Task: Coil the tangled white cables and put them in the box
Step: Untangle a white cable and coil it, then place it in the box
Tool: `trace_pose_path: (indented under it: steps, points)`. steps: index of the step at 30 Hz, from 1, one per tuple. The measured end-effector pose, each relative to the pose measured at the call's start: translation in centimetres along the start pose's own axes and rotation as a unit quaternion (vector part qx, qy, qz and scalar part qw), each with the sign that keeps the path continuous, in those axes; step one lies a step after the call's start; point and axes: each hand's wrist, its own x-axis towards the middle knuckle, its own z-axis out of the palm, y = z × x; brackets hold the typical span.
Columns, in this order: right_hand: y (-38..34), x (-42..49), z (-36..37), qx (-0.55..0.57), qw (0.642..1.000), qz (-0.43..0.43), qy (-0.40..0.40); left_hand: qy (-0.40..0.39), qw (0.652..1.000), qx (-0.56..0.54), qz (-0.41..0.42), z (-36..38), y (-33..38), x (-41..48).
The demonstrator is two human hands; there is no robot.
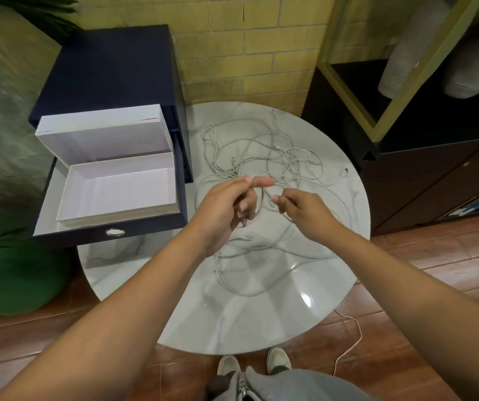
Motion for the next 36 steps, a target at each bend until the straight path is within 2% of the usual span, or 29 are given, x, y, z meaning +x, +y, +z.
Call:
trace_pose_path:
  steps: [4,8,11,14,17,20,21,22,24,26,31,33,36]
  points:
    - [-0.7,-1.2,1.5,0.041,0.997,0.003,-0.069,-0.016,0.999,-0.03,0.022,0.1,0.2,0.5]
    - [-1.4,-2.7,3.0,0.014,0.983,-0.004,-0.184,0.034,0.997,0.04,0.054,0.0,-0.6,1.4]
    - [-2.0,-3.4,3.5,-0.019,0.973,-0.013,-0.231,0.067,0.988,0.113,0.081,-0.6,-1.6,2.0]
    - [-2.7,-3.2,2.5,-0.09,0.967,-0.05,-0.234,0.066,0.955,0.263,0.117,-1.2,-2.8,2.0]
    - [-3.2,-2.7,0.8,-0.148,0.956,-0.075,-0.241,0.048,0.892,0.425,0.143,-2.0,-4.1,2.3]
    - [-3.3,-2.2,-1.4,-0.188,0.955,-0.063,-0.218,0.022,0.816,0.565,0.121,-3.5,-5.0,2.5]
    - [-3.3,-2.1,-2.1,-0.191,0.959,-0.057,-0.202,0.013,0.803,0.587,0.101,-4.0,-5.2,2.5]
    - [-3.2,-1.9,-2.9,-0.184,0.965,-0.053,-0.18,0.006,0.801,0.593,0.08,-4.5,-5.3,2.3]
    - [-2.9,-1.6,-4.1,-0.172,0.975,-0.052,-0.131,-0.005,0.818,0.573,0.048,-5.3,-5.5,1.9]
    - [-2.7,-1.4,-4.8,-0.194,0.974,-0.065,-0.094,-0.004,0.829,0.558,0.049,-5.6,-5.6,1.6]
    - [-2.8,-1.0,-5.1,-0.238,0.964,-0.12,-0.014,-0.034,0.795,0.604,0.042,-4.8,-5.1,1.1]
    - [-2.7,-0.7,-5.3,-0.248,0.959,-0.14,0.004,-0.021,0.796,0.603,0.049,-4.7,-5.0,1.1]
    - [-2.1,0.0,-5.7,-0.28,0.945,-0.169,0.018,-0.005,0.845,0.533,0.052,-4.4,-4.4,1.0]
